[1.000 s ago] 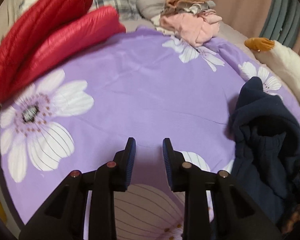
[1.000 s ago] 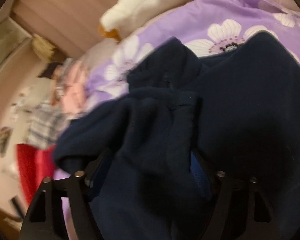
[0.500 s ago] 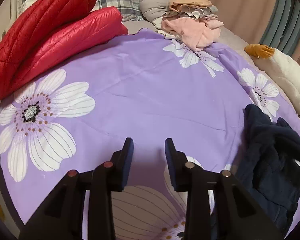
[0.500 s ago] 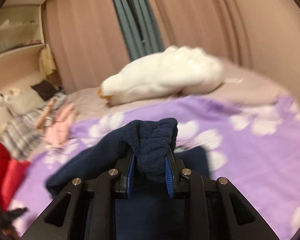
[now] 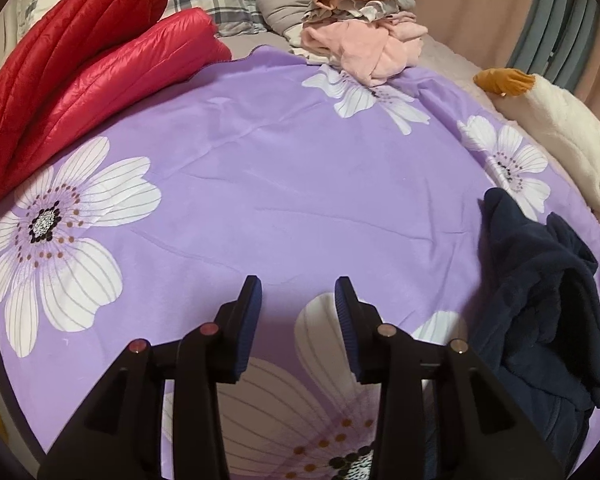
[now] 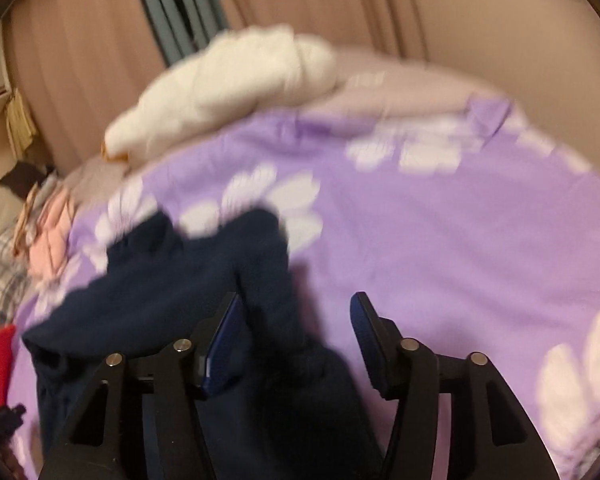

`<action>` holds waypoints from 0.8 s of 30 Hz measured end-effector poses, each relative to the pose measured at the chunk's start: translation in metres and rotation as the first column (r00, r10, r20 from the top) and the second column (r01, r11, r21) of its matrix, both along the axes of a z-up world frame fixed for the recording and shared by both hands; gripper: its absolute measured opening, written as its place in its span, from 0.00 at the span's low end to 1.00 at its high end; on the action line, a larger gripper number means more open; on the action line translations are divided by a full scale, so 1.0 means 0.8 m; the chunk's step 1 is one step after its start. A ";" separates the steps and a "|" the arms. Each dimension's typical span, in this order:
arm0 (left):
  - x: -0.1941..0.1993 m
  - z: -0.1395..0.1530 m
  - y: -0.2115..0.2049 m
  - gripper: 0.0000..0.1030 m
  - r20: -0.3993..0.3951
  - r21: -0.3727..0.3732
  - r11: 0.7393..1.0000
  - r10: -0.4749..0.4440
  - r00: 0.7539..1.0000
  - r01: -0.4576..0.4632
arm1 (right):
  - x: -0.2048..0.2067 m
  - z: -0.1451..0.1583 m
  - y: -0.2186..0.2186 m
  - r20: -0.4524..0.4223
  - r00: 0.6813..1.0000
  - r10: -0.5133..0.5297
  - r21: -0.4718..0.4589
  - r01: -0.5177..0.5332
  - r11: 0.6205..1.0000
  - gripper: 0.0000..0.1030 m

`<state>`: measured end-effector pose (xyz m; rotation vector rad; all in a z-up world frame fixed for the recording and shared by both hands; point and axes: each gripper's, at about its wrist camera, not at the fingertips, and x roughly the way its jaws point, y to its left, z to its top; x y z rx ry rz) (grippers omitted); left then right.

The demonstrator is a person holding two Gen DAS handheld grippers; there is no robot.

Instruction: Fold large clothes

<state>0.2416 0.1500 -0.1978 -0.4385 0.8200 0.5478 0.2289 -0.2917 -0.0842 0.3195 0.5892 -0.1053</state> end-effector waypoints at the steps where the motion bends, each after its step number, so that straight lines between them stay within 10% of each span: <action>1: 0.001 0.002 -0.002 0.36 0.008 0.009 1.000 -0.002 1.000 0.002 | -0.005 0.012 0.001 0.041 0.999 0.000 0.000 0.000 1.000 0.67; 5: 0.005 0.004 -0.010 0.36 0.014 0.054 0.998 -0.022 1.000 0.021 | 0.010 0.020 0.023 0.094 0.994 0.048 0.056 -0.053 0.997 0.65; 7: 0.006 0.001 -0.011 0.36 0.002 0.057 0.998 -0.031 1.000 0.030 | 0.038 -0.008 0.040 -0.003 1.000 0.024 0.021 -0.024 0.999 0.29; 9: 0.006 -0.001 -0.009 0.36 -0.012 0.057 0.998 -0.031 0.999 0.032 | 0.058 -0.063 0.044 -0.181 0.983 -0.018 0.039 0.025 0.999 0.20; 10: 0.005 0.000 -0.008 0.36 -0.004 0.056 0.998 -0.034 0.999 0.034 | 0.051 -0.077 0.045 -0.137 0.990 -0.029 0.030 0.033 0.999 0.13; 14: 0.005 0.024 -0.024 0.33 0.055 0.095 0.988 -0.130 0.990 0.125 | 0.035 -0.055 0.056 -0.131 0.991 -0.034 -0.042 0.029 0.999 0.12; 19: 0.038 0.082 -0.068 0.31 0.188 0.164 0.974 -0.189 0.964 0.159 | 0.028 -0.013 0.034 -0.043 0.999 -0.028 0.150 0.034 0.988 0.13; 24: 0.096 0.085 -0.115 0.32 0.237 0.058 0.968 -0.250 0.939 0.243 | 0.061 -0.010 0.042 -0.063 0.996 -0.055 0.082 0.060 0.995 0.13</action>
